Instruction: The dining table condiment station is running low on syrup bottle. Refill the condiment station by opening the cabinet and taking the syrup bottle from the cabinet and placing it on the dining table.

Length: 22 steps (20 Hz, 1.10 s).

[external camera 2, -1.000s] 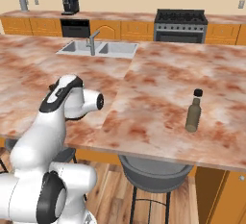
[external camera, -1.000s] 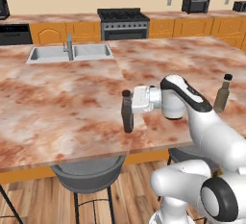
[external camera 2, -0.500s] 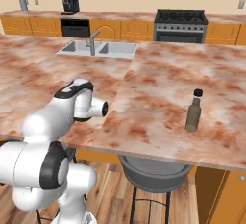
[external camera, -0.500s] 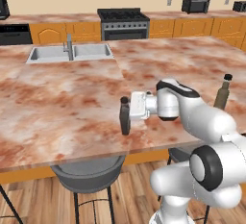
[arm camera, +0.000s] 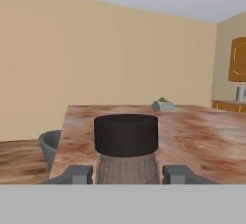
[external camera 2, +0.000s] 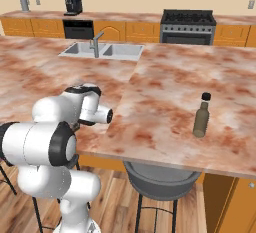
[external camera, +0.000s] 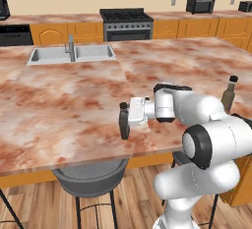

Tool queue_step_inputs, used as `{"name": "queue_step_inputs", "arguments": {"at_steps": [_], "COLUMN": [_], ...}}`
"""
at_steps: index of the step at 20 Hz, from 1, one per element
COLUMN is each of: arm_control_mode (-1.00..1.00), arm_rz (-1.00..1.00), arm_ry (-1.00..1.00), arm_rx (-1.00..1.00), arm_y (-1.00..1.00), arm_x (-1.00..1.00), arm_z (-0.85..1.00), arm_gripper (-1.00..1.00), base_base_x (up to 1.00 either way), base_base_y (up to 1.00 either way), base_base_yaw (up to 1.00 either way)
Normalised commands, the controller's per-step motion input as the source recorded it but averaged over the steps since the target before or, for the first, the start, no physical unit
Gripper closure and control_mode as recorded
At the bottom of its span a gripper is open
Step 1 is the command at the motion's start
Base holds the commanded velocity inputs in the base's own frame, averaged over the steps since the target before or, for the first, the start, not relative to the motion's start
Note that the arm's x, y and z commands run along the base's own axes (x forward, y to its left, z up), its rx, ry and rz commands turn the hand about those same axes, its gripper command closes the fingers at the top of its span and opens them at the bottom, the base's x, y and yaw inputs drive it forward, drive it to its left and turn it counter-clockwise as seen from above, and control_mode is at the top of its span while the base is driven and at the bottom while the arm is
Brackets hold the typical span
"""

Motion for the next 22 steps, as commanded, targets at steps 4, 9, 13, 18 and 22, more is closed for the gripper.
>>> {"name": "queue_step_inputs", "arguments": {"at_steps": [4, 9, 13, 18, 22], "arm_control_mode": [-1.00, -1.00, -1.00, -1.00, -1.00], "arm_rz": [0.00, 0.01, 0.00, 0.01, 0.01], "arm_ry": [0.00, 0.00, 0.00, -0.01, -0.03], "arm_rx": [0.00, -0.01, -0.01, -0.01, -0.03], "arm_y": [0.01, 0.00, 0.00, 0.01, 0.01], "arm_x": [0.15, 0.11, 0.23, 0.03, -0.31], "arm_z": [-0.36, -0.38, -0.29, -0.29, -0.22], "arm_gripper": [1.00, 1.00, 1.00, 1.00, -1.00], "base_base_x": [0.00, 0.00, 0.00, 0.00, 0.00], "base_base_y": [0.00, 0.00, 0.00, 0.00, 0.00], "base_base_yaw": [0.00, 0.00, 0.00, 0.00, 0.00]}}
